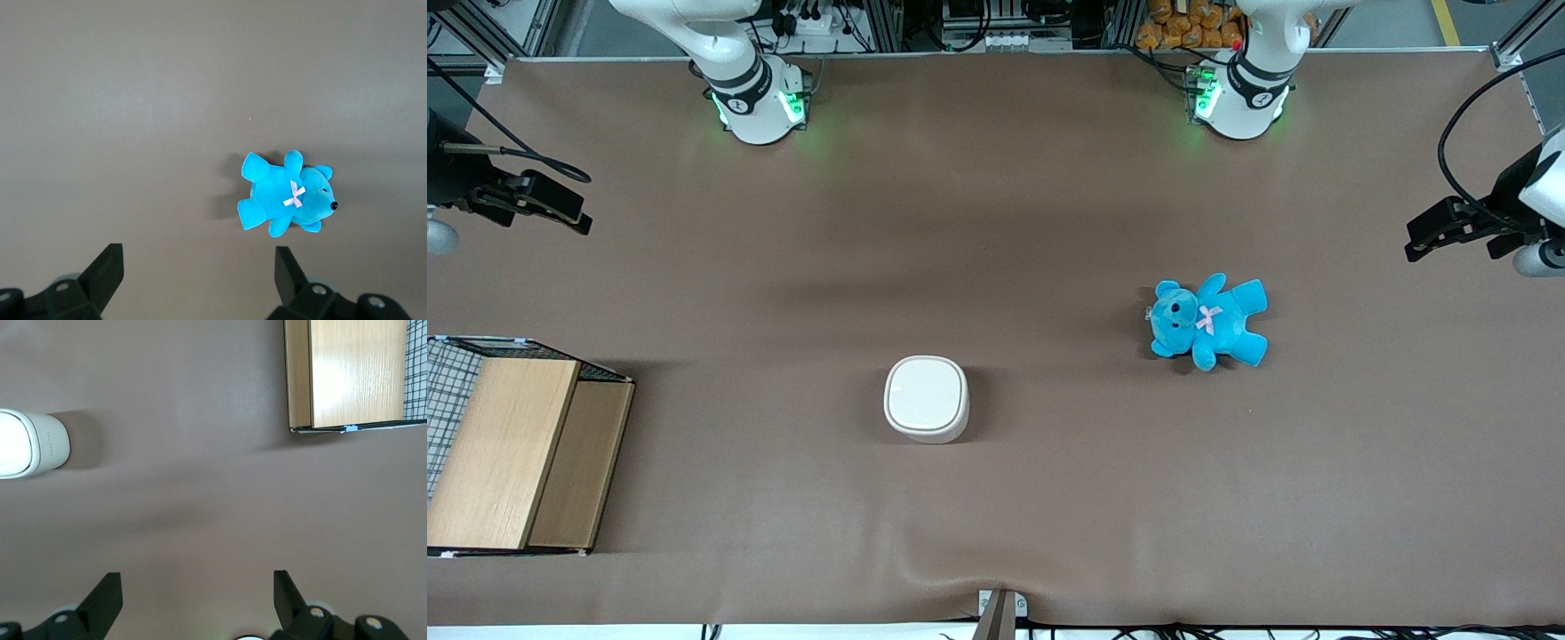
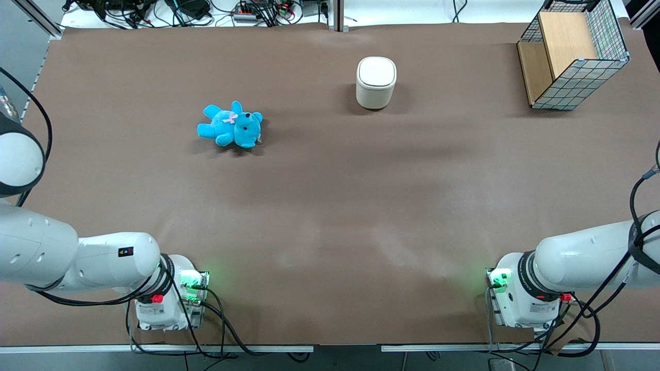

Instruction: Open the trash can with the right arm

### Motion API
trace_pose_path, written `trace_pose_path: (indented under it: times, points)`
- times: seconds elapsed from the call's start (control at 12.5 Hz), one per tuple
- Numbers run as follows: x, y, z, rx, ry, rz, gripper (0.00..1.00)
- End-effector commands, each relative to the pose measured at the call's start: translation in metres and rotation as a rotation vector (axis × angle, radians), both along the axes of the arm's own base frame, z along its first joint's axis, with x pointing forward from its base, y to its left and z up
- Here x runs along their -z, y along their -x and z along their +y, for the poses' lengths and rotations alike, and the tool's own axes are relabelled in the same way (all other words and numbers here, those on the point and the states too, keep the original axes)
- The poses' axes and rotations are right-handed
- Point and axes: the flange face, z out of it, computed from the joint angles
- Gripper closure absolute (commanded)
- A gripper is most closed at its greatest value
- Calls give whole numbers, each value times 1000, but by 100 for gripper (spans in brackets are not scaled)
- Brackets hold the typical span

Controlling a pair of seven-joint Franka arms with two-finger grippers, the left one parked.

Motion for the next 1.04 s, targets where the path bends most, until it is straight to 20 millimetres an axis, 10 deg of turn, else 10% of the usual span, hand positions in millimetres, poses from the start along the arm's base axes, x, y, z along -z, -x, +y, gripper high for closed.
trace_pose_path:
  times: [0.0, 0.96]
  points:
    - [0, -2, -5, -5, 5, 11, 0]
    - [4, 1, -7, 10, -1, 35, 0]
